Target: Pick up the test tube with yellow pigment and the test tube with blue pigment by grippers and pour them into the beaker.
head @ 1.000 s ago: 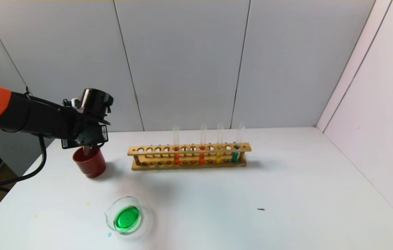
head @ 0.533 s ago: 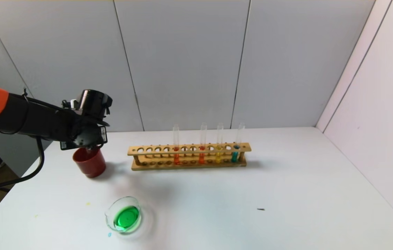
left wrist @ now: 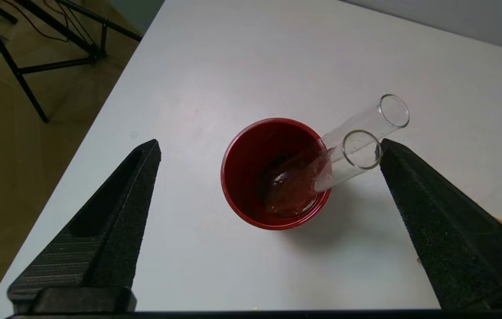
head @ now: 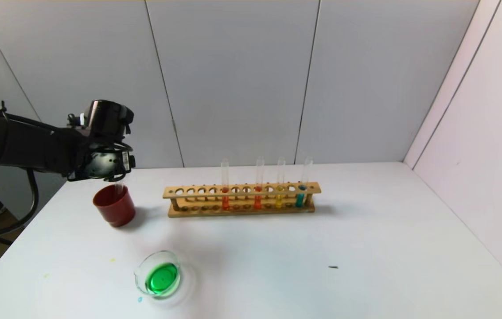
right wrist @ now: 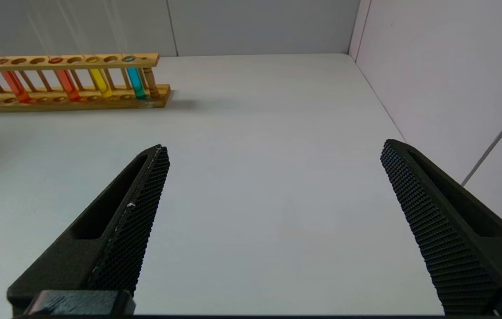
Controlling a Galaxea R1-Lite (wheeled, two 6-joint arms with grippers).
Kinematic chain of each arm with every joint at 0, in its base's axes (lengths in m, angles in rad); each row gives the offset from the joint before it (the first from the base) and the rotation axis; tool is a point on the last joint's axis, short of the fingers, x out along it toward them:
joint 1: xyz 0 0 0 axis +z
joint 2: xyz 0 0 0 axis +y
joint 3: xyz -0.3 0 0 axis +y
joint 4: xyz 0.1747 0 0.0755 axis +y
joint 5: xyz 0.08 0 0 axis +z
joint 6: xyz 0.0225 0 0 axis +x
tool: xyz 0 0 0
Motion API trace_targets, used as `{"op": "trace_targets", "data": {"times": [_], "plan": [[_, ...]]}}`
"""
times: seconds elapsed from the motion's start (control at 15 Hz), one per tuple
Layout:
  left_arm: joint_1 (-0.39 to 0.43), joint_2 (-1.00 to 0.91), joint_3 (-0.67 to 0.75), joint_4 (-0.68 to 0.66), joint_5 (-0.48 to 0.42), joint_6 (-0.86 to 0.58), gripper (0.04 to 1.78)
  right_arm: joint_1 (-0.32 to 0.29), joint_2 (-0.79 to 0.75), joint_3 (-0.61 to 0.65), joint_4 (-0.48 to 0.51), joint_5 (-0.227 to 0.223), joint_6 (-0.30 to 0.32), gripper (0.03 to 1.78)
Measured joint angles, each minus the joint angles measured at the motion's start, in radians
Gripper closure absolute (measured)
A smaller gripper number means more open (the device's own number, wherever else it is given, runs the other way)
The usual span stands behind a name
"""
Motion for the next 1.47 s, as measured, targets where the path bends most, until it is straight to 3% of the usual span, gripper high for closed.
{"op": "trace_targets", "data": {"times": [0.33,0.67,1.07,1.47], "plan": [[0.0,-0.133,0.001,0.004,0.005,0.086,0.08,0.0,0.0,0.0,0.0,0.0,0.0,0.07],[0.0,-0.394,0.016,0.042,0.004,0.254,0.08,0.0,0.0,0.0,0.0,0.0,0.0,0.07],[0.0,-0.769,0.087,0.211,0.009,0.355,0.08,0.0,0.0,0.0,0.0,0.0,0.0,0.07],[0.001,-1.045,0.118,0.476,0.054,0.348,0.08,0.0,0.0,0.0,0.0,0.0,0.0,0.07]]}}
